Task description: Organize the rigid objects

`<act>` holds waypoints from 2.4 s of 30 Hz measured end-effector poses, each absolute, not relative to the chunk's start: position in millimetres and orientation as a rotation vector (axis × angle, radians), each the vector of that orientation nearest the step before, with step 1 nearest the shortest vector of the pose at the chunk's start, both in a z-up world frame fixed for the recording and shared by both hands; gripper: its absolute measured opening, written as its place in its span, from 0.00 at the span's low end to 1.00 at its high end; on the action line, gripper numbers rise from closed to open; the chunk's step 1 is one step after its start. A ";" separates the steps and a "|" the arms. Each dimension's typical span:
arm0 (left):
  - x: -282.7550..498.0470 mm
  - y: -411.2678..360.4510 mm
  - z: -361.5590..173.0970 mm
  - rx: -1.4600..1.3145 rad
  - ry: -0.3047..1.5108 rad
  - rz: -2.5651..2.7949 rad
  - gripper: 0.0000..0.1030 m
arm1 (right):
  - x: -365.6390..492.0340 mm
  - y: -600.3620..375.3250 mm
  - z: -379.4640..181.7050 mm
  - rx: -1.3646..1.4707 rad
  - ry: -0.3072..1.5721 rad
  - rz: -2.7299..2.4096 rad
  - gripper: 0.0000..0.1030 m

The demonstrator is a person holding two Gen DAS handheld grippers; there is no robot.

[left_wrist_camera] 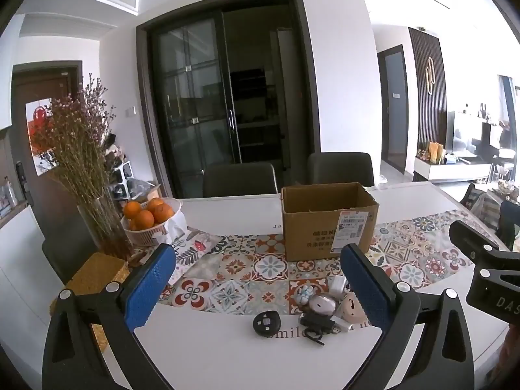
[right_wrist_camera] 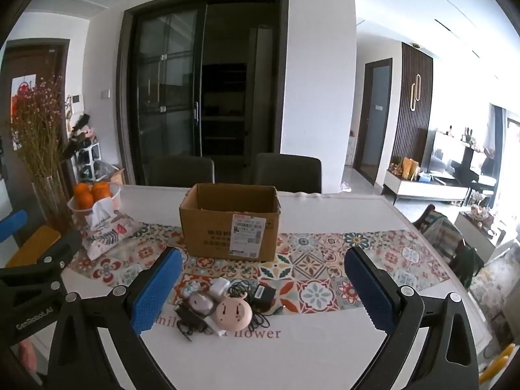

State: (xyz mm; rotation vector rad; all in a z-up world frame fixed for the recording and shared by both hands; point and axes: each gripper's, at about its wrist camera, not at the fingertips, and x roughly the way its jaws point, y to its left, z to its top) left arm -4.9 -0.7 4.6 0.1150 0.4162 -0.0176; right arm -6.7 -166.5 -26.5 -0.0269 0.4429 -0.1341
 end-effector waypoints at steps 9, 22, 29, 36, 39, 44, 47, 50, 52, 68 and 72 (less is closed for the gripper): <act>-3.5 -2.0 2.7 0.105 0.421 -0.029 1.00 | -8.4 -166.9 -20.2 -0.029 0.435 -0.133 0.98; -3.4 -4.7 4.7 0.116 0.417 -0.024 1.00 | -8.6 -167.6 -20.1 -0.028 0.432 -0.132 0.98; -2.7 -5.9 4.5 0.117 0.418 -0.026 1.00 | -8.4 -167.5 -20.2 -0.027 0.432 -0.132 0.98; -2.8 -6.6 4.3 0.117 0.418 -0.025 1.00 | -8.3 -167.7 -20.0 -0.026 0.433 -0.131 0.98; -2.8 -6.9 4.2 0.116 0.418 -0.026 1.00 | -8.3 -168.5 -19.7 -0.025 0.433 -0.132 0.98; -2.9 -6.3 4.2 0.117 0.417 -0.026 1.00 | -6.9 -168.2 -19.8 -0.028 0.434 -0.130 0.98; -3.3 -7.6 4.6 0.116 0.416 -0.026 1.00 | -6.4 -167.7 -19.8 -0.026 0.435 -0.130 0.98; -3.2 -7.7 4.7 0.117 0.418 -0.026 1.00 | -7.1 -167.5 -20.3 -0.028 0.434 -0.131 0.98; -3.1 -7.4 4.9 0.116 0.417 -0.026 1.00 | -7.6 -168.0 -20.7 -0.026 0.431 -0.132 0.98; -1.4 -9.6 5.0 0.118 0.423 -0.029 1.00 | -5.8 -168.4 -20.9 -0.027 0.437 -0.129 0.98; 2.5 -9.4 4.1 0.115 0.431 -0.029 1.00 | -3.8 -168.9 -22.3 -0.029 0.440 -0.128 0.98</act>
